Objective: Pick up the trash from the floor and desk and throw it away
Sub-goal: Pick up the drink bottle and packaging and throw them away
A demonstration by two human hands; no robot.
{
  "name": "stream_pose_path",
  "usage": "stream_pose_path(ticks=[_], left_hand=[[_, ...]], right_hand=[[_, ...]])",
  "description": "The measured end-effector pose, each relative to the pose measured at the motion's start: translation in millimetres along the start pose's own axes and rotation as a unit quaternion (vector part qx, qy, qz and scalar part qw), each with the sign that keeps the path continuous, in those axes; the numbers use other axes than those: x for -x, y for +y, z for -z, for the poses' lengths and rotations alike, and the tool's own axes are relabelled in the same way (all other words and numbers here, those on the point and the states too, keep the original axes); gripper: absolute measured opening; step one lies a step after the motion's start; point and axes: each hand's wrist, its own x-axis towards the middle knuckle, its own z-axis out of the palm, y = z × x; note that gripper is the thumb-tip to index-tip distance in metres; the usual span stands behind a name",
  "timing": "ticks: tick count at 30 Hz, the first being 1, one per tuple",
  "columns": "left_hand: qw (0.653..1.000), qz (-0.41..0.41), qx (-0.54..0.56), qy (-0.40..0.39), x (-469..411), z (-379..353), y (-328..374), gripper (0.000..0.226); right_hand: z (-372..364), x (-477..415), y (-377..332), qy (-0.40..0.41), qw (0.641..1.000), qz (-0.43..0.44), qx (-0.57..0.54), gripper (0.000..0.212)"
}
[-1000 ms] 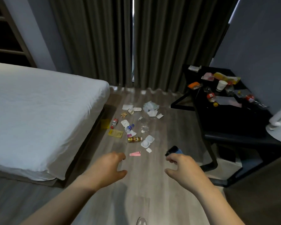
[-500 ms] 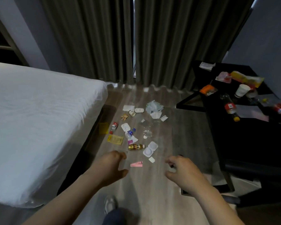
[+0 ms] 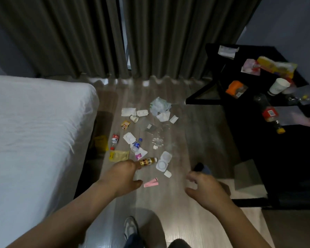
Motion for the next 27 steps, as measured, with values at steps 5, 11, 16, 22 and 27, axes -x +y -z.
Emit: stream_pose_path(ticks=[5,11,16,22,27], left_hand=[[1.0,-0.004,0.016,-0.026,-57,6,-15,0.048],[0.999,0.013,0.016,-0.047,-130,-3,-23,0.045],[0.997,0.049,0.013,-0.051,-210,-34,-31,0.047],[0.996,0.052,0.009,-0.069,-334,-110,-61,0.047],[0.997,0.026,0.001,-0.069,-436,-201,-102,0.046]], right_hand=[[-2,-47,4,-0.024,0.999,-0.028,-0.02,0.042],[0,-127,35,-0.052,0.997,-0.04,-0.037,0.041],[-15,-208,80,-0.06,0.995,-0.059,-0.045,0.042],[-75,-322,137,-0.067,0.992,-0.095,-0.038,0.041],[-173,-416,177,-0.058,0.993,-0.097,-0.037,0.043]])
